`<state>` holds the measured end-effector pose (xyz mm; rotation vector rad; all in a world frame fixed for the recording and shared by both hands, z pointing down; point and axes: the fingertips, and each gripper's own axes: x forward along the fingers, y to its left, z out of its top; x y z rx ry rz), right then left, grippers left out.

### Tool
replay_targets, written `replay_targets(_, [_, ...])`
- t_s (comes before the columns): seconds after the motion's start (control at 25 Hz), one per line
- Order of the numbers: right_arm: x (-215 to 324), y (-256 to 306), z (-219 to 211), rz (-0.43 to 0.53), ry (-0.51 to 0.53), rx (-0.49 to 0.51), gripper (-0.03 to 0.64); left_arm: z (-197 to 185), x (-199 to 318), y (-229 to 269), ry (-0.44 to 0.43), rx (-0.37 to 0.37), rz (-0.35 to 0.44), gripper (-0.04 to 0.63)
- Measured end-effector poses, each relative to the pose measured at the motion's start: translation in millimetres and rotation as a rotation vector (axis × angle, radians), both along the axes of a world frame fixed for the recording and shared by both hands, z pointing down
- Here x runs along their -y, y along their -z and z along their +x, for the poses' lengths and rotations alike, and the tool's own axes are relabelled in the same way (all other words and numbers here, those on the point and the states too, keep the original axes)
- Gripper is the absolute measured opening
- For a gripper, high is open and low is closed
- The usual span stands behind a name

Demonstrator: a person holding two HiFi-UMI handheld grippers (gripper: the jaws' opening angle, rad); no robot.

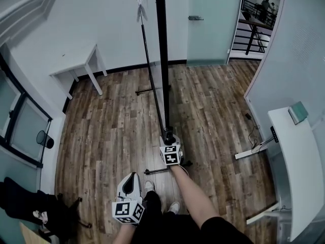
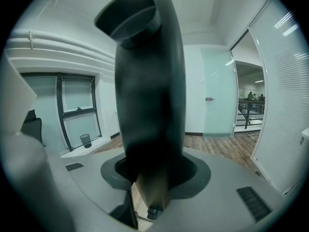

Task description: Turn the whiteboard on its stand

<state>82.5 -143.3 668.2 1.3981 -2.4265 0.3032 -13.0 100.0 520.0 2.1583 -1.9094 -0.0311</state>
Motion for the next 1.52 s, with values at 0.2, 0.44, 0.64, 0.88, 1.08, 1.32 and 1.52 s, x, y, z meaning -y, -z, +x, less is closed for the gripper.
replay_targets(0.2, [-21,-1,6,0.007,0.006,-0.005,0.158,7,-22,-3,0.005,0.003,-0.008,0.018])
replay_targets(0.44, [-38,-3,8,0.009,0.014,0.001,0.158,13,-32,-1,-0.015,0.010,-0.003,0.018])
replay_targets(0.64, [-54,-2,14,0.020,0.016,0.006,0.158,18,-36,2,-0.021,0.004,0.006,0.018])
replay_targets(0.88, [-77,2,16,0.014,0.017,0.006,0.158,14,-35,4,-0.049,0.008,0.009,0.018])
replay_targets(1.08, [-95,3,22,0.020,0.014,-0.001,0.158,16,-36,5,-0.085,0.008,0.013,0.018])
replay_targets(1.32, [-119,-3,32,0.014,0.012,0.002,0.158,17,-45,11,-0.116,0.005,0.029,0.018])
replay_targets(1.52, [-135,-1,35,0.001,0.008,-0.001,0.158,6,-54,15,-0.127,0.007,0.028,0.018])
